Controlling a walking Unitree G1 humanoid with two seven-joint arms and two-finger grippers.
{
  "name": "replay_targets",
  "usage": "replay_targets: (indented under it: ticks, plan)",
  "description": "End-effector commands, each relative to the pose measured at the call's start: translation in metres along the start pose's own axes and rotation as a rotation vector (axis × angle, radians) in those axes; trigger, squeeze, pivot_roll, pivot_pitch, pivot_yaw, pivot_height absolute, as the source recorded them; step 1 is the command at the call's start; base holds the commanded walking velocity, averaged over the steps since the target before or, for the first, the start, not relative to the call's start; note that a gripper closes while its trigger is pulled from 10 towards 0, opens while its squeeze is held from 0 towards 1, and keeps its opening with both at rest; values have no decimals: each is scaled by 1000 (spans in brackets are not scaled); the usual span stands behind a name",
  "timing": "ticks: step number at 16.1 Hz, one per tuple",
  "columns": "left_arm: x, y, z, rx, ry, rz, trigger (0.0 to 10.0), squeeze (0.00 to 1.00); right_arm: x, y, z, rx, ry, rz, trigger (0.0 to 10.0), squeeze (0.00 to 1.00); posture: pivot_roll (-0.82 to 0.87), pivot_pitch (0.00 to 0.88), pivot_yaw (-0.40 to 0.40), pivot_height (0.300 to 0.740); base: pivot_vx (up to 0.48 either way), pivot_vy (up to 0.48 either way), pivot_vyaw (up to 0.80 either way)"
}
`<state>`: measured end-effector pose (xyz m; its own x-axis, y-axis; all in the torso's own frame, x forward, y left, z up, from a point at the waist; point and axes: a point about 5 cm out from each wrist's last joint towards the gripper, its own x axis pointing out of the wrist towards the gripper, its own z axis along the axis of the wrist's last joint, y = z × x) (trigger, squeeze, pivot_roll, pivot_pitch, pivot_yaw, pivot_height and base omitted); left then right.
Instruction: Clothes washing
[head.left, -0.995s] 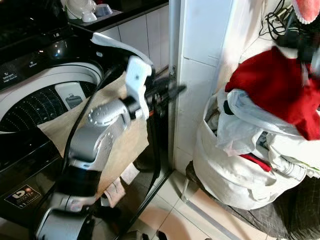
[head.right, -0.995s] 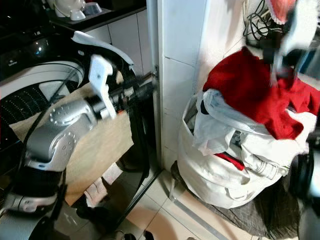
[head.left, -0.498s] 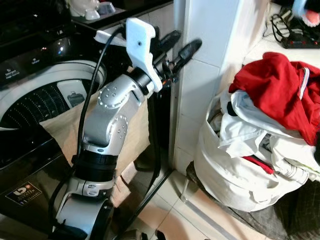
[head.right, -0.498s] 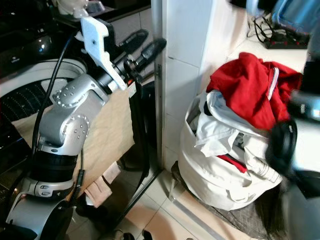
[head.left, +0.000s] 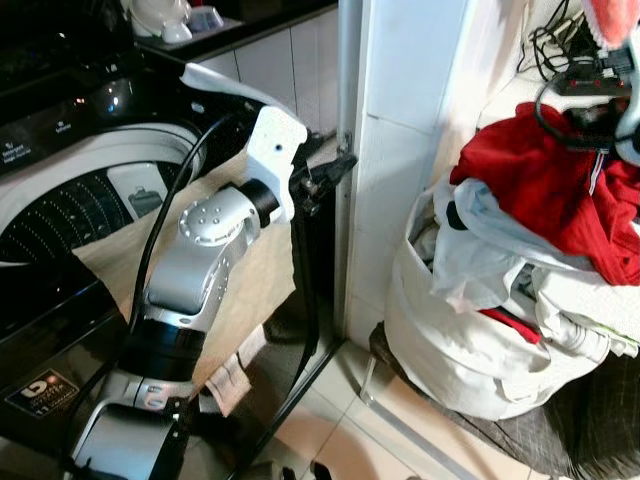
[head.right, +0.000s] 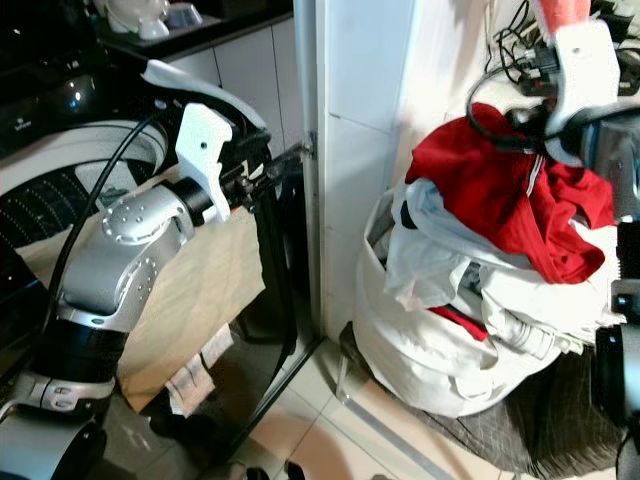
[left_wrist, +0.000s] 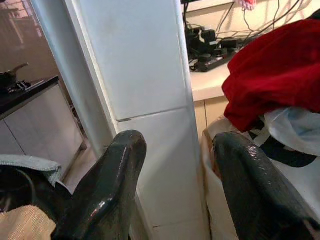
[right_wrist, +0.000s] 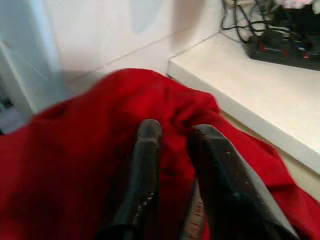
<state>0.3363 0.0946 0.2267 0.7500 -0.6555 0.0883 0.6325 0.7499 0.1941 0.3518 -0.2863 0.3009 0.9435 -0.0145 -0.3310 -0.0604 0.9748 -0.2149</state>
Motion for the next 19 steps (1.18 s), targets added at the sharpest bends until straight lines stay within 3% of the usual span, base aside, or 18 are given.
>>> replay_targets:
  ticks: [1,9,12,14,19]
  plan:
    - [0,1,-1,15,8,-4,10000,0,-3,-4,4,1,-27,-12,10000,1000,-129,0,78,740,0,0,0]
    - [-3,-8,1,-5,-10,-96,10000,0,-6,9,6,64,-50,27,10000,1000,-120,0,74,740,0,0,0]
    - [-18,-31,14,-140,-120,-353,10000,0,-7,12,-1,81,-6,13,10000,1000,-119,0,73,740,0,0,0]
    - [-29,-44,9,-148,-72,-503,10000,0,-1,16,-14,91,47,24,10000,1000,-122,0,79,740,0,0,0]
    - [-31,-45,8,-148,-53,-514,10000,0,14,18,-37,116,125,12,10000,1000,-117,0,74,740,0,0,0]
